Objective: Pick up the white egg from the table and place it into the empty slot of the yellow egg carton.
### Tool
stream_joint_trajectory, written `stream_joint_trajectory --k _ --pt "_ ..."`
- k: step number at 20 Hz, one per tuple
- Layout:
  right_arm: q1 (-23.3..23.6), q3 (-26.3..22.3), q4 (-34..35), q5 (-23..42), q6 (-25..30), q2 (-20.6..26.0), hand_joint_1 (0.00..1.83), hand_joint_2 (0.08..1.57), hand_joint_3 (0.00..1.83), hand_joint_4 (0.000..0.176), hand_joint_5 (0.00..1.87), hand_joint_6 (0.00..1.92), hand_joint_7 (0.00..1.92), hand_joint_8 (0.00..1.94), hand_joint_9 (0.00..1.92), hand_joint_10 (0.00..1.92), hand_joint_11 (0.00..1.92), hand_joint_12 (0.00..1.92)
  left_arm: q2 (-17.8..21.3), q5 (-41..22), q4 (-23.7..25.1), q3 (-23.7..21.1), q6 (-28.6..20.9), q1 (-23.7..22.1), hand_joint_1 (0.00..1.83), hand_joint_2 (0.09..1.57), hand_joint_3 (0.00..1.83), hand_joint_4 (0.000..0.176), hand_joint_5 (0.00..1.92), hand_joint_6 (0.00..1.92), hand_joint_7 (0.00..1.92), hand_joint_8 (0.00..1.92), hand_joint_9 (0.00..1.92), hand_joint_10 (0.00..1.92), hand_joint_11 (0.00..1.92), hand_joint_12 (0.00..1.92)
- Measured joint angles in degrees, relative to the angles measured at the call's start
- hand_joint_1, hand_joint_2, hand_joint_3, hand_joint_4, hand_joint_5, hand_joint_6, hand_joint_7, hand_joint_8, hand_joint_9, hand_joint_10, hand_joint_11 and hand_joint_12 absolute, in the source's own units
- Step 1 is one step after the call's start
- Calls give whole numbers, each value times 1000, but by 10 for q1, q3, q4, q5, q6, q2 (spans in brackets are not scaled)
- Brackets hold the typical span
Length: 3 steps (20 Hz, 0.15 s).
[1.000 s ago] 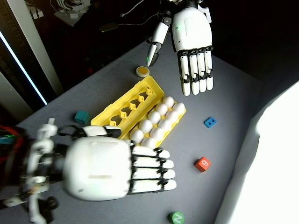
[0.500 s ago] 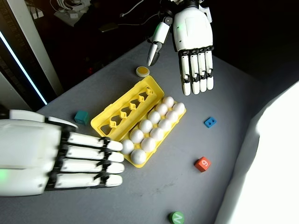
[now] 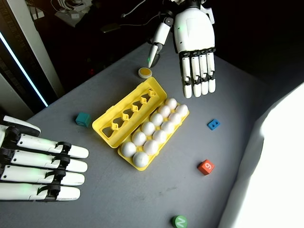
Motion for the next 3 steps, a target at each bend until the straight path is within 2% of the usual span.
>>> stream_joint_trajectory --k 3 --pt "0 -3 1 9 0 -1 0 1571 125 0 166 0 128 1 84 3 0 161 0 -1 -2 -1 0 0 0 1130 0 0 18 1 16 3 7 1 5 3"
